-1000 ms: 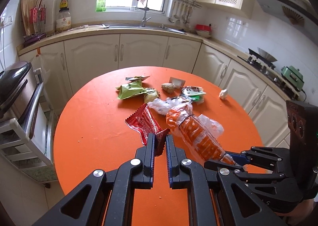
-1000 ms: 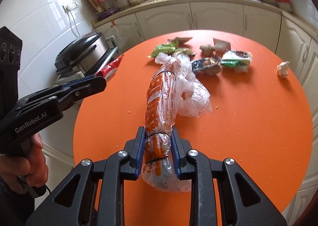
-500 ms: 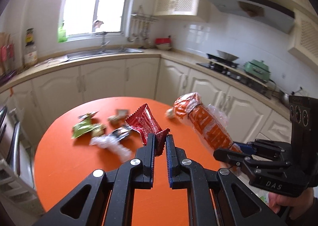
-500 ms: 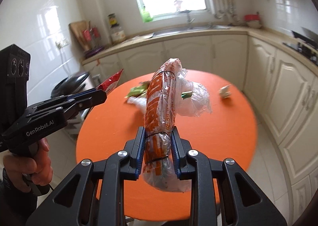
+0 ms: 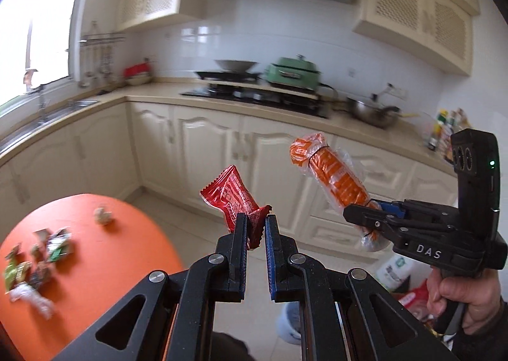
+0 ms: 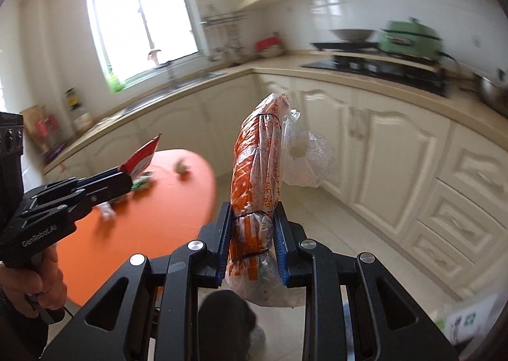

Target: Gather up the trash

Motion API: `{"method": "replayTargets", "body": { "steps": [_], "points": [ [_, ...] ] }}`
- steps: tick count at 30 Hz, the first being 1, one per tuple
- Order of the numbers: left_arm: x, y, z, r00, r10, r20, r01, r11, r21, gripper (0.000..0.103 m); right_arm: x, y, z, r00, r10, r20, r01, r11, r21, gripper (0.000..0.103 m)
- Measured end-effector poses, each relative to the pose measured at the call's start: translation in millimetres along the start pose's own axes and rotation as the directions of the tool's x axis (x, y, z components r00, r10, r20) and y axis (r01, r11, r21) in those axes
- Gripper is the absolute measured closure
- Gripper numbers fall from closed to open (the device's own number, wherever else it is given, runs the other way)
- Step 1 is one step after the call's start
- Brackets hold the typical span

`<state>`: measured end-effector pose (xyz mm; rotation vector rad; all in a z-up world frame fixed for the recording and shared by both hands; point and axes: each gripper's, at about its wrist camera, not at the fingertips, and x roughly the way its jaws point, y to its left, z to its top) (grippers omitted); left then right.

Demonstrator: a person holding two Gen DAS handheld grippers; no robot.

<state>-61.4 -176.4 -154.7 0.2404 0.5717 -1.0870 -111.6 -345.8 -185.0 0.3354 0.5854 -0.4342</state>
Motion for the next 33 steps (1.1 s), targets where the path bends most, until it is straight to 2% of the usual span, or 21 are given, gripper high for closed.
{"method": "replayTargets", "body": {
  "steps": [3,6,10,14,18,20,22,27,29,30,31,32,33],
  "points": [
    [32,-29,0,0.997,-0.067,-0.04,0.069,0.997,0.034,0.097,-5,-47,-18,0.996,-0.088,-0.032,0.09,0.993,0.078,0.078],
    [67,-53,-4,0.987,-0.131,-0.097,0.136,0.989,0.051,0.097,-5,-94,-43,0.986,-0.142,-0.082,0.154,0.976,0.155,0.078],
    [126,-73,-12,0.958,-0.202,-0.203,0.215,0.976,0.042,0.097,14,-151,-81,0.967,-0.182,-0.176,0.224,0.941,0.255,0.078],
    [196,-81,-19,0.91,-0.252,-0.328,0.266,0.964,-0.004,0.097,46,-195,-127,0.944,-0.173,-0.281,0.267,0.901,0.341,0.078],
    [276,-82,-28,0.841,-0.29,-0.458,0.29,0.954,-0.072,0.097,76,-225,-168,0.917,-0.146,-0.37,0.302,0.862,0.408,0.078],
    [307,-85,-34,0.812,-0.301,-0.501,0.3,0.95,-0.084,0.097,88,-236,-184,0.905,-0.133,-0.405,0.317,0.845,0.431,0.078],
    [333,-87,-41,0.776,-0.313,-0.548,0.308,0.946,-0.104,0.097,97,-246,-196,0.895,-0.118,-0.43,0.325,0.832,0.45,0.078],
    [405,-105,-46,0.716,-0.321,-0.62,0.317,0.941,-0.122,0.096,115,-264,-215,0.879,-0.102,-0.466,0.346,0.81,0.474,0.077],
    [437,-112,-52,0.704,-0.307,-0.64,0.307,0.945,-0.115,0.092,120,-269,-221,0.869,-0.109,-0.482,0.363,0.803,0.473,0.076],
    [448,-113,-53,0.698,-0.303,-0.649,0.3,0.946,-0.119,0.091,123,-272,-224,0.862,-0.107,-0.495,0.371,0.798,0.474,0.074],
    [456,-116,-56,0.687,-0.301,-0.661,0.295,0.947,-0.125,0.083,124,-274,-227,0.861,-0.109,-0.497,0.378,0.792,0.48,0.073],
    [464,-116,-57,0.682,-0.289,-0.672,0.281,0.952,-0.124,0.067,123,-277,-229,0.859,-0.113,-0.499,0.386,0.784,0.487,0.07],
    [470,-115,-58,0.684,-0.268,-0.678,0.262,0.958,-0.114,0.057,123,-279,-231,0.855,-0.116,-0.505,0.394,0.778,0.489,0.061]
  ]
}}
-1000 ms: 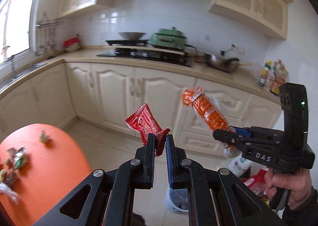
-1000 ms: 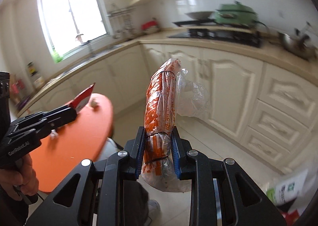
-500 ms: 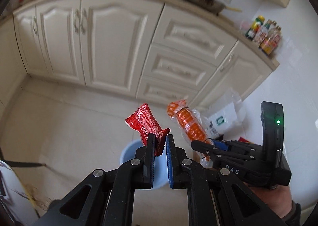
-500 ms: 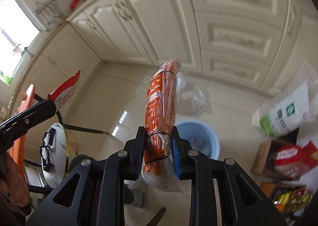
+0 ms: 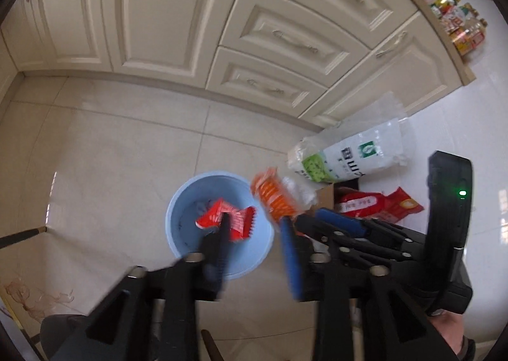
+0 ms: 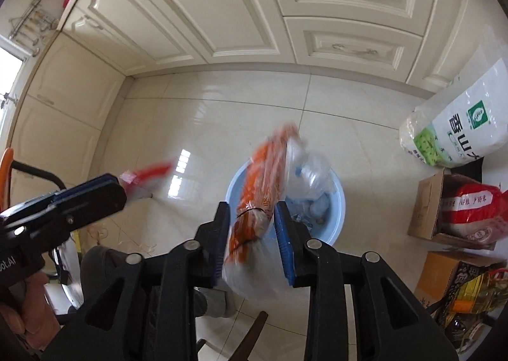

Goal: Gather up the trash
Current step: 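Open both tools over the blue bin to drop wrapper and bread bag, then move both empty tools back to the orange table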

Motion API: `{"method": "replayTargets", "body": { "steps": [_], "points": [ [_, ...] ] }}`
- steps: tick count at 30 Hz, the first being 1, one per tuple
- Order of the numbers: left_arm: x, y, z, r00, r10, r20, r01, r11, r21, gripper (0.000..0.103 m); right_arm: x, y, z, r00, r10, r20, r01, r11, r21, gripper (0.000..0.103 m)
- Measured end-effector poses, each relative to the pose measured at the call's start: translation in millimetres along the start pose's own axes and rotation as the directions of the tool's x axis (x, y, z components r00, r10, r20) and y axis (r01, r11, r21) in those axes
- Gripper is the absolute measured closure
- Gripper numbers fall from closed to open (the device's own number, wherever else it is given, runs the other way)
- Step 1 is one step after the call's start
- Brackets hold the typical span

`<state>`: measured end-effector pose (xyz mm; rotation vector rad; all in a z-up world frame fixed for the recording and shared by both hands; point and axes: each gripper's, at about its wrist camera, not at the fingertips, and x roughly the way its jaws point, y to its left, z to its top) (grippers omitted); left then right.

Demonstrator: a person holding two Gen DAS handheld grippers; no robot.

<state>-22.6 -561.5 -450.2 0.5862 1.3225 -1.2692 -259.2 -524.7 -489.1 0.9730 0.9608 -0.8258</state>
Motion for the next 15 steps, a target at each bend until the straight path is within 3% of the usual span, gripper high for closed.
{"method": "replayTargets", "body": {
  "steps": [1,3,4,5,10,15],
  "points": [
    [1,0,0,1.0,0.018,0.004,-0.018,1.0,-0.003,0.042,-1,-1,0,1.0,-0.005,0.0,0.005,1.0,0.005,0.054],
    [0,2,0,0.999,0.044,0.022,-0.043,0.999,-0.006,0.037,-4,-2,-2,1.0,-0.009,0.018,0.009,1.0,0.011,0.029],
    [1,4,2,0.998,0.057,0.016,-0.057,0.998,-0.009,0.03,-6,-2,-4,0.999,-0.018,0.027,0.018,1.0,0.015,0.021],
    [0,5,1,0.997,0.078,0.009,-0.078,0.997,-0.01,0.019,-8,-1,-4,0.999,-0.028,0.03,0.027,0.999,0.021,0.002],
    [-17,2,3,0.975,0.216,0.058,-0.217,0.976,-0.002,0.008,-14,5,-6,0.999,-0.041,0.034,0.04,0.998,0.039,0.0],
    [-39,-7,0,0.951,0.285,0.121,-0.288,0.958,0.001,0.004,-24,23,-7,0.997,-0.05,0.054,0.049,0.999,0.014,0.0]
  ]
}}
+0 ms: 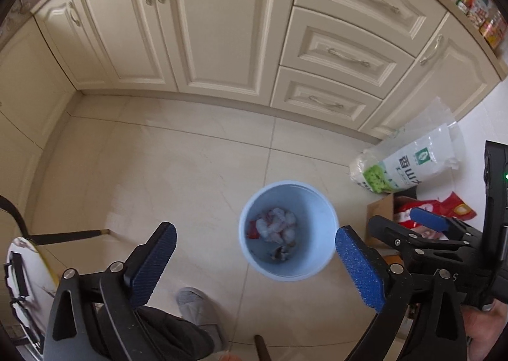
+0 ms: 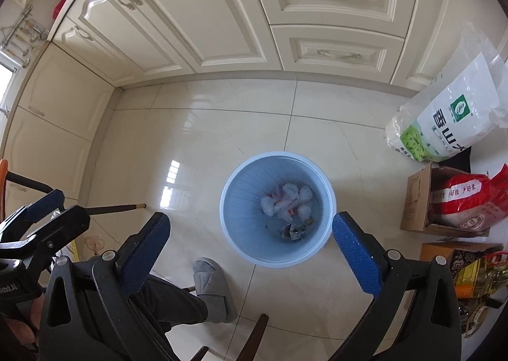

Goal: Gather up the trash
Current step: 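Move both empty tools back to the orange table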

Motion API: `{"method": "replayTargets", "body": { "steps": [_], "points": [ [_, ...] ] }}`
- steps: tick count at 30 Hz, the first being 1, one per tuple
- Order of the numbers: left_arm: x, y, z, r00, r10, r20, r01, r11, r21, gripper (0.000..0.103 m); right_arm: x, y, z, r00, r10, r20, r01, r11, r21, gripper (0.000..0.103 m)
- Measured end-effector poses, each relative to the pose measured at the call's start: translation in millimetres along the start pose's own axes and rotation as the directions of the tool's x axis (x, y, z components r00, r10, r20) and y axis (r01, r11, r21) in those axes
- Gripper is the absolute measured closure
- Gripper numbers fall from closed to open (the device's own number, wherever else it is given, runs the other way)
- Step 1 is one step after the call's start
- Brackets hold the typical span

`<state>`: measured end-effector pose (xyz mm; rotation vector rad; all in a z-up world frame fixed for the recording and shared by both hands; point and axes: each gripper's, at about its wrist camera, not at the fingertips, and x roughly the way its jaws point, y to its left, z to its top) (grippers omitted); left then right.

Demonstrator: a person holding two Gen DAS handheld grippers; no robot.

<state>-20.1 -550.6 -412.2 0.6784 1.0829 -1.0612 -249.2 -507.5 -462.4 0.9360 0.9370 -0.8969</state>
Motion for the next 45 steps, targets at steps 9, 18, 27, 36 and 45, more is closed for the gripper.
{"method": "replayTargets", "body": {
  "steps": [9,18,27,36,45],
  "points": [
    [-68,-5,-28,0.992,0.038,0.122,-0.036,0.999,-0.014,0.001,-45,41,1,0.997,0.011,0.081,-0.006,0.998,-0.058,0.0],
    [-202,44,-109,0.955,0.045,0.295,-0.03,0.998,-0.057,0.001,-113,110,4,0.978,0.063,0.198,-0.029,0.985,-0.17,0.0],
    [-323,111,-202,0.881,0.146,0.45,-0.066,0.98,-0.189,0.001,-168,209,-8,0.947,0.181,0.264,-0.08,0.932,-0.353,0.0],
    [-410,161,-298,0.797,0.322,0.511,-0.114,0.911,-0.396,0.001,-202,318,-40,0.908,0.327,0.261,-0.144,0.83,-0.538,0.0],
    [-470,179,-385,0.722,0.506,0.472,-0.185,0.798,-0.573,0.001,-231,421,-91,0.852,0.491,0.183,-0.23,0.664,-0.711,0.0]
  ]
}}
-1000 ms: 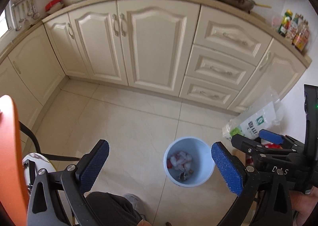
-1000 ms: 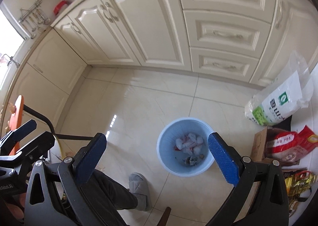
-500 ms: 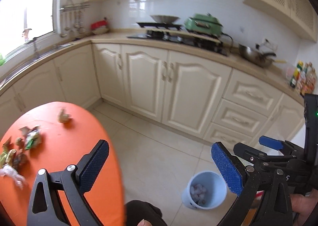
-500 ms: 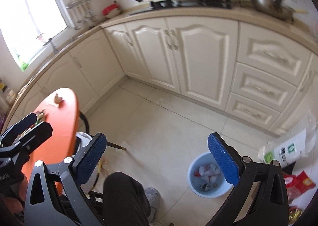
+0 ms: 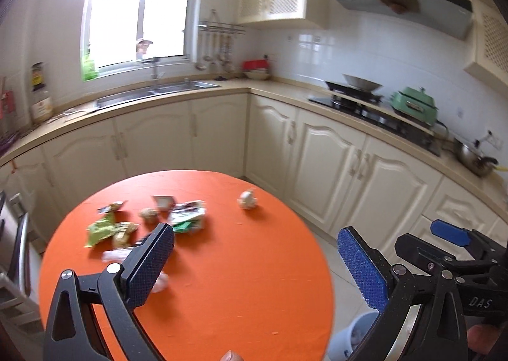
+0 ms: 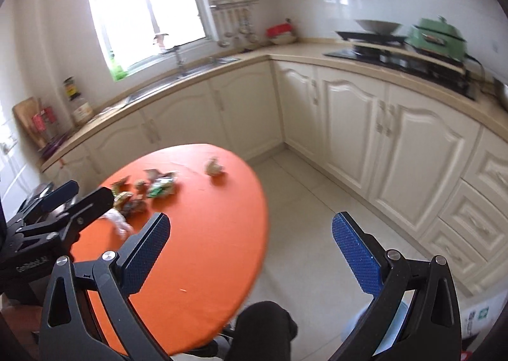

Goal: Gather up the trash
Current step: 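Move both empty tools back to the orange table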

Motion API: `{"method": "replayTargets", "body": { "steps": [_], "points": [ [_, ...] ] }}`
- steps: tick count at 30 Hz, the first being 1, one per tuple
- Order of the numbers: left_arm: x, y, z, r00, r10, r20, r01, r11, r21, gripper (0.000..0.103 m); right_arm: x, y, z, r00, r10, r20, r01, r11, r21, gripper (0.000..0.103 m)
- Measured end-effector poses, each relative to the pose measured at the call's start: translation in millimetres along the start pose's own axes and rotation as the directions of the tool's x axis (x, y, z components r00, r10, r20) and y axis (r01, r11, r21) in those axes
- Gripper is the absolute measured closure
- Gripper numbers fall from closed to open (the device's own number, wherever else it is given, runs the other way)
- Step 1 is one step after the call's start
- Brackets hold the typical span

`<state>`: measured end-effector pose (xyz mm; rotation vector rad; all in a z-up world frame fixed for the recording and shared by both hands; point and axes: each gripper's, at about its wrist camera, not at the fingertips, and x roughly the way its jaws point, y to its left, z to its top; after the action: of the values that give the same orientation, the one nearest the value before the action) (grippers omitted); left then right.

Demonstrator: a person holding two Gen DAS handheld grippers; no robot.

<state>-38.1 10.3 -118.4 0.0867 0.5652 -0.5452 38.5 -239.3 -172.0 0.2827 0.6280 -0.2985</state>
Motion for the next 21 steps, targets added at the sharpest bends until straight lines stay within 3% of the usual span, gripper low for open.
{"method": "replayTargets", "body": {
  "steps": [6,12,18,21],
  "points": [
    [-42,36,-13,0.995,0.097,0.033,-0.094,0.992,-0.079,0.001,9,60,11,0.995,0.097,0.011,-0.096,0.99,-0.101,0.0],
    [-67,58,-31,0.985,0.17,0.043,-0.162,0.977,-0.14,0.001,18,97,13,0.988,0.153,0.005,-0.15,0.975,-0.166,0.0],
    [-55,65,-44,0.976,0.219,-0.001,-0.216,0.962,-0.167,0.001,37,108,19,0.986,0.164,-0.014,-0.163,0.966,-0.202,0.0],
    [-25,65,-39,0.971,0.236,-0.042,-0.239,0.955,-0.176,0.001,53,108,21,0.985,0.169,-0.035,-0.173,0.964,-0.203,0.0]
  ]
}}
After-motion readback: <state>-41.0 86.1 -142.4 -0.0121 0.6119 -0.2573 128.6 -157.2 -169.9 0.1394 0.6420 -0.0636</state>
